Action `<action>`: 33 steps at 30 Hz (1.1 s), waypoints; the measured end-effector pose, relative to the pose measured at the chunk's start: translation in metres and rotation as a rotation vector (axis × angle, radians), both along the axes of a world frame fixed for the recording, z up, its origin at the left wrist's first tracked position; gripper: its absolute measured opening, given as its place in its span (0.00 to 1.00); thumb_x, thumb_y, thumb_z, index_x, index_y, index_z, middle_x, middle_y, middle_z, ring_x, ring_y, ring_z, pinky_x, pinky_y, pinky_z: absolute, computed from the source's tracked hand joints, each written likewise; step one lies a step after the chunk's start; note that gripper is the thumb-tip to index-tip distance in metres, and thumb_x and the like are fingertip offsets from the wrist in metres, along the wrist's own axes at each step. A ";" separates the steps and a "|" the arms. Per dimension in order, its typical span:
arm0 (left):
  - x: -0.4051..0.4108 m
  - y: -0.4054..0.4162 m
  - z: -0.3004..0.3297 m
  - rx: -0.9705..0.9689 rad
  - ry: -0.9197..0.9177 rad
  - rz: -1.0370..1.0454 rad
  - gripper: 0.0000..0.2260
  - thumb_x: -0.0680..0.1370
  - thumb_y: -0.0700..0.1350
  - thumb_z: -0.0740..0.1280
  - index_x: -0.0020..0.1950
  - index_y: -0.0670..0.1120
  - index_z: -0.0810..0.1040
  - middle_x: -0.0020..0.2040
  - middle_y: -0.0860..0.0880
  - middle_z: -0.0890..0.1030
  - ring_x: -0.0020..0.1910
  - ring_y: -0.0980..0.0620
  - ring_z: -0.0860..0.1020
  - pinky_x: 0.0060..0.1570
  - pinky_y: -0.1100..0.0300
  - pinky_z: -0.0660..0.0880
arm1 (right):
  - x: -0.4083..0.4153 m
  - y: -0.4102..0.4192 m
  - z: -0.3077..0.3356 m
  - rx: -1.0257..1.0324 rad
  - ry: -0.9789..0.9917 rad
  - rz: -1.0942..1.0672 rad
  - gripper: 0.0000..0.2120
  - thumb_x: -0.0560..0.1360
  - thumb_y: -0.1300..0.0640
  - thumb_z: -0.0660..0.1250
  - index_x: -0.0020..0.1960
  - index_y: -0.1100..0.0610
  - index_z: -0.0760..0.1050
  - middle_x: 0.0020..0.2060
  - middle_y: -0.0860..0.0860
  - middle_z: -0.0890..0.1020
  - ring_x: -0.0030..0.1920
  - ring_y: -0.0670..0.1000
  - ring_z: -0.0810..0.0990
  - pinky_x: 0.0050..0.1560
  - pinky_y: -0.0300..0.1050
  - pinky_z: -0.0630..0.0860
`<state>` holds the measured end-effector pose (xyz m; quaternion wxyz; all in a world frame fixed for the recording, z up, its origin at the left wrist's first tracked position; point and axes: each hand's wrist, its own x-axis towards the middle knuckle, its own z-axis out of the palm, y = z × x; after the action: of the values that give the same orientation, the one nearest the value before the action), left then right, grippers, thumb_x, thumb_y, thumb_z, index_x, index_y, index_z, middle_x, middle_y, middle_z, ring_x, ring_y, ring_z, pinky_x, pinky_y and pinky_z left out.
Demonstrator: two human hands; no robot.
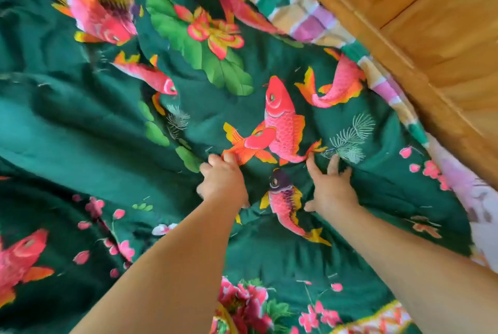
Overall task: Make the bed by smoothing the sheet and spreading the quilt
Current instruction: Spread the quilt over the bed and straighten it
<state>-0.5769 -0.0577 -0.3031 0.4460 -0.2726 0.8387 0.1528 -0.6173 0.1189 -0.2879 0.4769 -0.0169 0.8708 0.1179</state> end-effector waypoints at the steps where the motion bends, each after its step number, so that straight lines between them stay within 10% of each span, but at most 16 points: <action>1: -0.007 0.003 -0.004 -0.024 -0.027 0.008 0.47 0.63 0.50 0.80 0.72 0.47 0.53 0.64 0.45 0.60 0.66 0.45 0.62 0.46 0.47 0.76 | 0.000 0.000 -0.003 0.012 0.007 0.011 0.52 0.71 0.48 0.73 0.76 0.42 0.35 0.75 0.62 0.35 0.74 0.70 0.46 0.63 0.56 0.71; 5: -0.015 0.011 -0.010 -0.099 -0.071 0.072 0.36 0.68 0.44 0.76 0.68 0.47 0.57 0.62 0.45 0.61 0.63 0.45 0.63 0.43 0.50 0.75 | 0.002 -0.003 -0.007 0.021 0.044 0.048 0.51 0.71 0.47 0.72 0.77 0.45 0.35 0.75 0.65 0.38 0.73 0.71 0.49 0.58 0.53 0.75; 33: -0.012 0.011 -0.013 -0.114 -0.026 0.065 0.47 0.56 0.46 0.83 0.67 0.44 0.58 0.61 0.43 0.62 0.63 0.42 0.64 0.43 0.44 0.73 | 0.010 0.008 -0.036 -0.079 0.183 0.014 0.45 0.77 0.60 0.66 0.76 0.42 0.35 0.75 0.64 0.38 0.72 0.74 0.46 0.58 0.62 0.74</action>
<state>-0.5889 -0.0467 -0.3158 0.4355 -0.3268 0.8308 0.1156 -0.6073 0.1270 -0.3240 0.3937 -0.0309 0.9145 0.0880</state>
